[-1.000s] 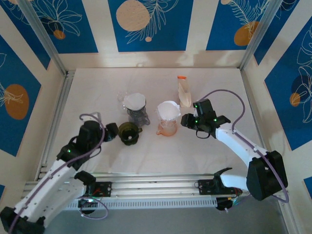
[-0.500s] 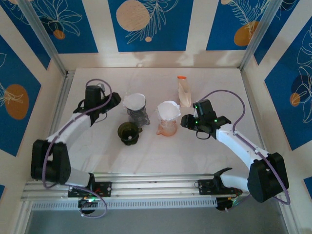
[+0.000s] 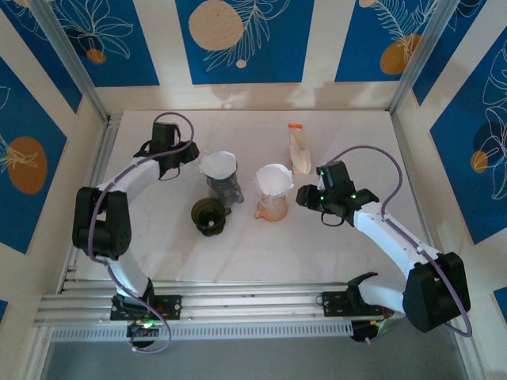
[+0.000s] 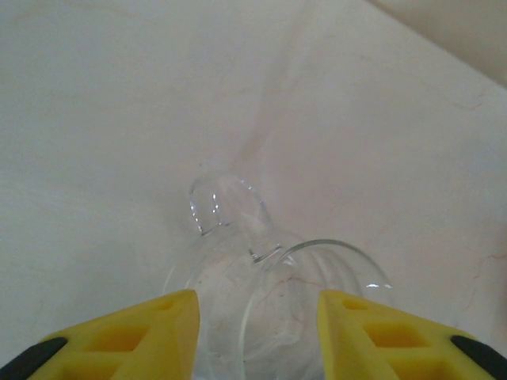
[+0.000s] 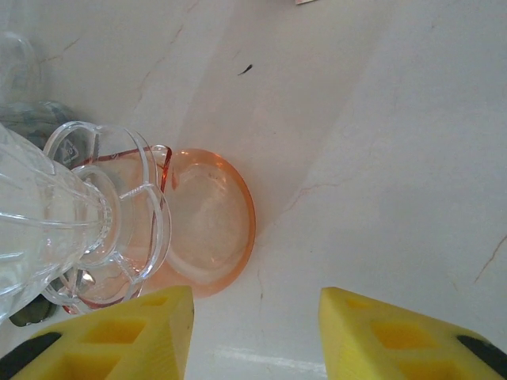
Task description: Place the coffee filter in the dripper
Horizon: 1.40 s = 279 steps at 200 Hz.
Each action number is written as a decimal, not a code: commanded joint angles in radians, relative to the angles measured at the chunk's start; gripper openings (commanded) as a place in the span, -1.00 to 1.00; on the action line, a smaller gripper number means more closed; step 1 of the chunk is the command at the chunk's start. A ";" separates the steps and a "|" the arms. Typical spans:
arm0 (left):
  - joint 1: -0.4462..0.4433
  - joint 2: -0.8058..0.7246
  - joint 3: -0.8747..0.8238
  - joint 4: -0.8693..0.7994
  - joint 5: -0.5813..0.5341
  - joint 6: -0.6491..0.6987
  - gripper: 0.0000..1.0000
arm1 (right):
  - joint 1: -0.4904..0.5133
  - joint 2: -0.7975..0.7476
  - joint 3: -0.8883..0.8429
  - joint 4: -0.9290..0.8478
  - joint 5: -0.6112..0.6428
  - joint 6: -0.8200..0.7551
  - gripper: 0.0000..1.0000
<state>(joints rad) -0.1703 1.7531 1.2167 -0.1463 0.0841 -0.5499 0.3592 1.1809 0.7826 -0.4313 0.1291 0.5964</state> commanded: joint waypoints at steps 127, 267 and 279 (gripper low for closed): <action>-0.004 0.042 0.011 -0.081 -0.142 0.027 -0.86 | -0.024 -0.039 -0.034 -0.006 -0.025 -0.014 -0.07; 0.048 -0.391 -0.119 -0.155 -0.236 0.029 -1.00 | -0.051 -0.097 -0.055 0.001 -0.028 -0.009 -0.07; 0.048 -0.453 -0.135 -0.167 -0.224 0.020 -1.00 | -0.054 -0.099 -0.057 0.002 -0.028 -0.008 -0.07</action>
<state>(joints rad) -0.1307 1.4151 1.1000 -0.2996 -0.1326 -0.5350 0.3134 1.1034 0.7380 -0.4335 0.1226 0.5934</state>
